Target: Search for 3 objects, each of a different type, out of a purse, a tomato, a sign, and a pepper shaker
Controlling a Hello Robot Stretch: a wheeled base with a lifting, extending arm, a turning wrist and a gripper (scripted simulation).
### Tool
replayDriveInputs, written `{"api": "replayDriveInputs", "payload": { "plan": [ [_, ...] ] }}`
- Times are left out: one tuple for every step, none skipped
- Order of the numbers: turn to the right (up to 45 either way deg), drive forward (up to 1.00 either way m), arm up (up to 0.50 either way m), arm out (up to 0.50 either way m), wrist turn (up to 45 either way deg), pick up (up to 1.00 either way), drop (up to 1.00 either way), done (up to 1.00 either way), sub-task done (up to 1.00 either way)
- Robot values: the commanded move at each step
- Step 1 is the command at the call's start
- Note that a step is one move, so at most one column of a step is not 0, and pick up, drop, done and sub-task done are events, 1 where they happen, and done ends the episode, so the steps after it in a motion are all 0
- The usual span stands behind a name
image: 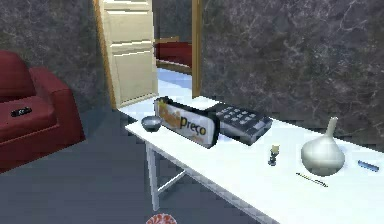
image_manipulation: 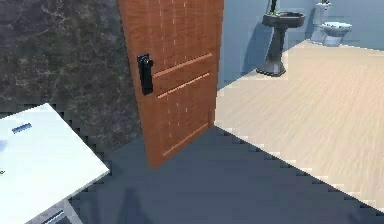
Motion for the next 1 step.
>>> {"api": "replayDriveInputs", "payload": {
  "plan": [
    [-45.0, 0.00, 0.00, 0.00, 0.0, 0.00, 0.00, 0.00, 0.00]
  ]
}}
